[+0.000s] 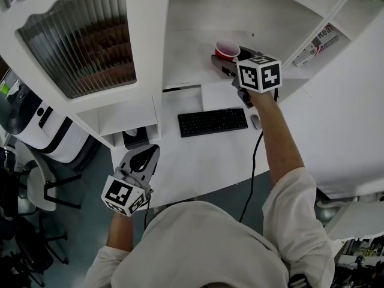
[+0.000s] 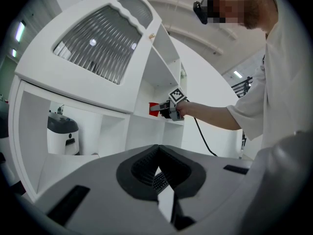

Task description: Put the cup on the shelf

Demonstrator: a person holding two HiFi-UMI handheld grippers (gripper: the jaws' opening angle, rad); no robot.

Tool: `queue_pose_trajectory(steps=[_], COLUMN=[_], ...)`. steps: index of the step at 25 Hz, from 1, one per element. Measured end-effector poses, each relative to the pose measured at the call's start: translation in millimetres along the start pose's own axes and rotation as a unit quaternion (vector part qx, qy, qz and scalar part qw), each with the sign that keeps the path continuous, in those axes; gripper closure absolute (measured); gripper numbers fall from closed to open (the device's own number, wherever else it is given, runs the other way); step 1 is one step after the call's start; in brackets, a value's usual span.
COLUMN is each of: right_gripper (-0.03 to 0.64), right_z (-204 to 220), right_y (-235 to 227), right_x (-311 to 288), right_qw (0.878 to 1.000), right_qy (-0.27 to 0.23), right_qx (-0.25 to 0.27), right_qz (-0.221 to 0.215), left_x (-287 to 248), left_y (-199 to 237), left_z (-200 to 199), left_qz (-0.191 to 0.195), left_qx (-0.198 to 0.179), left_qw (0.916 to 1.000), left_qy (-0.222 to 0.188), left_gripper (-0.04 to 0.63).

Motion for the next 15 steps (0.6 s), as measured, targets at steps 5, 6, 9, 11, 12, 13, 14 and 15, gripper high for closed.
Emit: queue_pose_trajectory(steps=[5,6,9,11,12,13,14,15], right_gripper=[0.289,0.287,0.278,0.276,0.272,0.267,0.263,0.256], right_z=[1.4,2.0,3.4,3.8,4.1,4.6,5.4,6.3], right_y=[0.8,0.4,-0.9,-2.6,-3.5,-3.9,-3.9,-3.5], right_x=[-0.1,-0.2,-0.3,-0.1,0.1,0.1,0.0,-0.1], right_qw=[1.000,1.000,1.000,1.000,1.000,1.000,1.000,1.000], right_qy=[0.004,0.004,0.004,0.003,0.004,0.005,0.008,0.012], right_qx=[0.002,0.002,0.001,-0.002,-0.002,-0.001,0.003,0.007], right_qz=[0.002,0.002,0.004,0.006,0.007,0.007,0.007,0.006], left_x=[0.3,0.3,0.5,0.3,0.1,0.0,-0.1,-0.2], left_y=[-1.6,-1.8,-1.7,-1.9,-1.9,-1.8,-1.8,-1.9], left_z=[0.2,0.4,0.6,0.0,0.1,0.5,1.0,1.4], left_qz=[0.003,0.003,0.002,0.002,0.003,0.004,0.004,0.005], left_qx=[-0.001,0.000,0.000,0.001,0.000,0.000,-0.001,-0.001], left_qw=[1.0000,1.0000,1.0000,1.0000,1.0000,1.0000,1.0000,1.0000], left_qy=[-0.001,-0.001,0.000,0.001,0.001,0.001,0.001,0.000], left_gripper=[0.594,0.594,0.594,0.594,0.595,0.594,0.594,0.594])
Point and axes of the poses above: the fingertips, and each gripper's own axes: x backward along the fingers, y to its left, z out of its underside, the point moved 3 cm from there along x, backward along the fingers, and after that the axes turned 9 degrees about x, right-handed, at the moved point
